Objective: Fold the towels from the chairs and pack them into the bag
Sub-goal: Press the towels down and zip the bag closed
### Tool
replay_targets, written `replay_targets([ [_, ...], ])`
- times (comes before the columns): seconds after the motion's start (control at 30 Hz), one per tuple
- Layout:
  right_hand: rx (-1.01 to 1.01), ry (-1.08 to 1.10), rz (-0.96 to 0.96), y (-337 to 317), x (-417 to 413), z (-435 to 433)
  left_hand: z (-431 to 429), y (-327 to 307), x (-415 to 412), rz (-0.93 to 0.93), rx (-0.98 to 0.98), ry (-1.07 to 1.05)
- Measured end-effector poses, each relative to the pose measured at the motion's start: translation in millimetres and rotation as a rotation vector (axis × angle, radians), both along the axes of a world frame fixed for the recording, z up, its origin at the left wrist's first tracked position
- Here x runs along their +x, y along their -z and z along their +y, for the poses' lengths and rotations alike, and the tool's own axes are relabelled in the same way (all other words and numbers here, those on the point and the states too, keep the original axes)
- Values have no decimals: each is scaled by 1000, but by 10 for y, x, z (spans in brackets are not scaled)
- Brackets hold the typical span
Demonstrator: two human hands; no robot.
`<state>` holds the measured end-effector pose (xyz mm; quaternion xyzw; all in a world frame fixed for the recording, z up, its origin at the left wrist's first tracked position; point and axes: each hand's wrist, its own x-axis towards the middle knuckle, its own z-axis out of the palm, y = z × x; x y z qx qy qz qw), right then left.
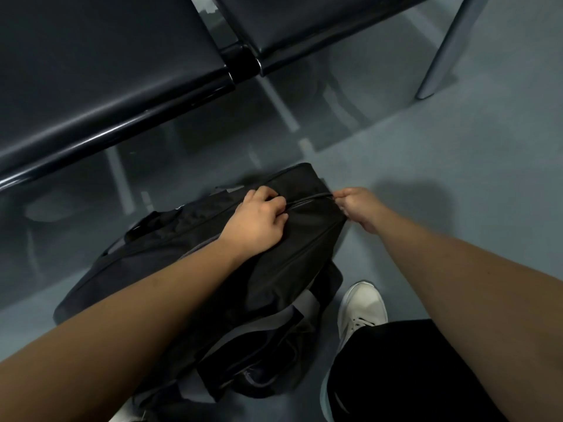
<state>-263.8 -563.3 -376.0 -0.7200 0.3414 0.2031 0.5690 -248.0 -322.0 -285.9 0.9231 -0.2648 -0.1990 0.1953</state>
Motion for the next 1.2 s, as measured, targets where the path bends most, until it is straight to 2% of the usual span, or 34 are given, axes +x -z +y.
replay_targets([
  [0.2,-24,-63,15,30,-20,13,29,-73,42,58,38,39],
  [0.3,-97,-30,41,67,-28,5,37,-93,64,85,39,55],
  [0.4,-255,-45,-2,19,-20,-34,26,-116,66,94,64,50],
  [0.5,-350,-171,-50,-166,-7,-71,-3,-161,60,98,101,39],
  [0.6,-348,-313,-21,-319,-27,-103,-60,-245,55,120,162,52],
  [0.7,-462,-425,-3,-432,-70,-119,-123,-328,45,152,235,70],
  [0.77,-534,-480,-63,-545,-43,-128,-149,-356,39,164,269,73],
  [0.87,-515,-557,-126,-802,59,-210,-184,-358,43,129,300,68],
  [1.0,-475,-678,-159,-1117,162,-233,-370,-332,144,-104,129,57],
  [1.13,-472,-686,-183,-1080,169,-216,-706,-242,206,-26,-72,10],
  [1.2,-438,-666,-186,-1049,162,-242,-815,-210,189,4,-93,-6],
])
